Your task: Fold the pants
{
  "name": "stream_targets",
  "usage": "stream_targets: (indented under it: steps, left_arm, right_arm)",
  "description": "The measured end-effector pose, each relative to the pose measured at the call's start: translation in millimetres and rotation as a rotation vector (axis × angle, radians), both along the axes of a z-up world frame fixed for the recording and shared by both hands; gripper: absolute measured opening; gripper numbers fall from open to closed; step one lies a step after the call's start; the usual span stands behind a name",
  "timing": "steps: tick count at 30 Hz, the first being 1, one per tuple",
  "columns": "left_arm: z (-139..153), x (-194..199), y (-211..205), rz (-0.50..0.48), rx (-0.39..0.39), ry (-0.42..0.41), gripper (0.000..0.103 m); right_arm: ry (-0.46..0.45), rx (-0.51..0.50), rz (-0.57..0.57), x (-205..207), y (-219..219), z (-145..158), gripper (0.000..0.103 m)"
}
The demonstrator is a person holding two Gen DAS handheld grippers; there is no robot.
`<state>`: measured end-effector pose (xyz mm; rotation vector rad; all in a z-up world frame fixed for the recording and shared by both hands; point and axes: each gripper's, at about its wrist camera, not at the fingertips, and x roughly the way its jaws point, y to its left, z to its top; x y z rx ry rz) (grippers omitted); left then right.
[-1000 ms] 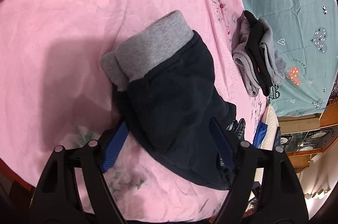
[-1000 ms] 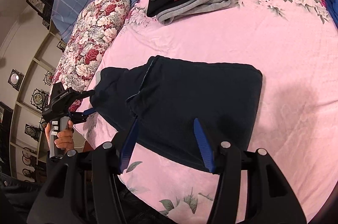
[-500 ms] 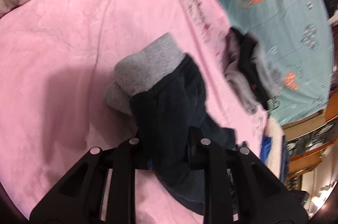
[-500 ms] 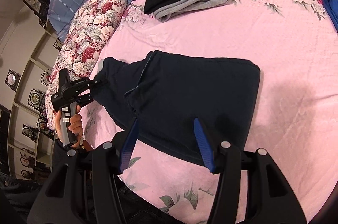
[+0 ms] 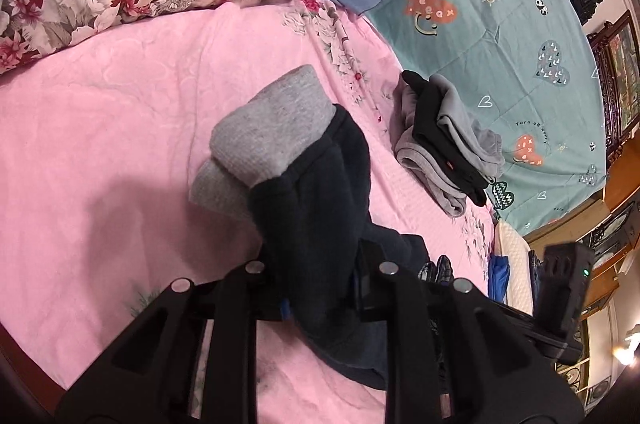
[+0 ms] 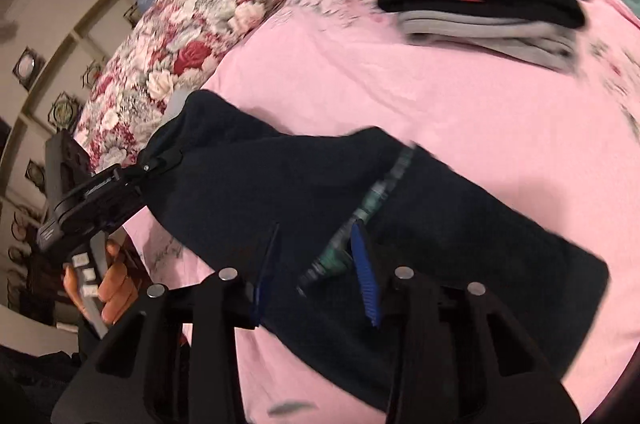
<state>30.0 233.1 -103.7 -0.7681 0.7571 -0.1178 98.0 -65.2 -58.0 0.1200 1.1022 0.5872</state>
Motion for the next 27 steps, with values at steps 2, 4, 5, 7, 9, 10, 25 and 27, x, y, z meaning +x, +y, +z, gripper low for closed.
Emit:
stream_targets:
  steps: [2, 4, 5, 7, 9, 10, 25, 27]
  left_arm:
    - [0.7, -0.2, -0.7, -0.003, 0.008, 0.000, 0.021]
    - [1.6, 1.6, -2.3, -0.009, 0.014, 0.001, 0.021]
    - [1.6, 3.7, -4.7, -0.017, 0.019, 0.009, 0.021]
    - [5.3, 5.9, -10.6, -0.014, 0.059, 0.012, 0.021]
    - [15.8, 5.7, -18.6, -0.030, 0.099, -0.010, 0.021]
    - [26.1, 4.3, -26.1, -0.046, 0.131, -0.032, 0.021]
    - [87.7, -0.4, -239.7, -0.456, 0.418, -0.176, 0.021]
    - [79.0, -1.6, -272.7, -0.535, 0.423, -0.167, 0.021]
  right_arm:
    - [-0.003, -0.057, 0.014, 12.6, 23.6, -8.5, 0.036]
    - [0.016, -0.076, 0.025, 21.8, 37.7, -17.2, 0.031]
    - [0.041, -0.094, 0.029, 27.0, 44.9, -26.1, 0.031]
    - [0.123, -0.127, 0.021, 35.2, 52.9, -51.5, 0.031]
    - [0.102, -0.141, 0.021, 34.1, 55.3, -53.2, 0.031]
    - [0.114, -0.127, 0.020, 32.5, 53.0, -48.2, 0.031]
    - [-0.024, 0.146, -0.473, -89.3, -213.5, 15.1, 0.038]
    - [-0.009, 0.163, -0.524, -106.7, -231.3, 5.0, 0.038]
